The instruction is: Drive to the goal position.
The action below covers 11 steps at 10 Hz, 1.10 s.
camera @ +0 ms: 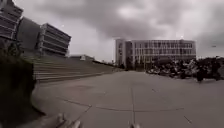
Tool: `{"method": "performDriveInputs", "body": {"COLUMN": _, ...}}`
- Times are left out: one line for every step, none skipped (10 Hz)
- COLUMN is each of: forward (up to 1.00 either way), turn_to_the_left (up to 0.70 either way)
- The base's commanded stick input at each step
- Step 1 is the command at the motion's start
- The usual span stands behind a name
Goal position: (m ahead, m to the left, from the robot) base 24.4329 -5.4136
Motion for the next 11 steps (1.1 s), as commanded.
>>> {"method": "performDriveInputs", "body": {"forward": 0.7, "turn_to_the_left": 0.23}}
{"method": "performDriveInputs", "body": {"forward": 0.7, "turn_to_the_left": 0.27}}
{"method": "performDriveInputs", "body": {"forward": 0.7, "turn_to_the_left": 0.24}}
{"method": "performDriveInputs", "body": {"forward": 0.7, "turn_to_the_left": 0.0}}
{"method": "performDriveInputs", "body": {"forward": 0.7, "turn_to_the_left": 0.0}}
{"method": "performDriveInputs", "body": {"forward": 0.7, "turn_to_the_left": 0.0}}
{"method": "performDriveInputs", "body": {"forward": 0.7, "turn_to_the_left": 0.0}}
{"method": "performDriveInputs", "body": {"forward": 0.7, "turn_to_the_left": -0.15}}
{"method": "performDriveInputs", "body": {"forward": 0.7, "turn_to_the_left": -0.31}}
{"method": "performDriveInputs", "body": {"forward": 0.7, "turn_to_the_left": -0.31}}
{"method": "performDriveInputs", "body": {"forward": 0.7, "turn_to_the_left": -0.31}}
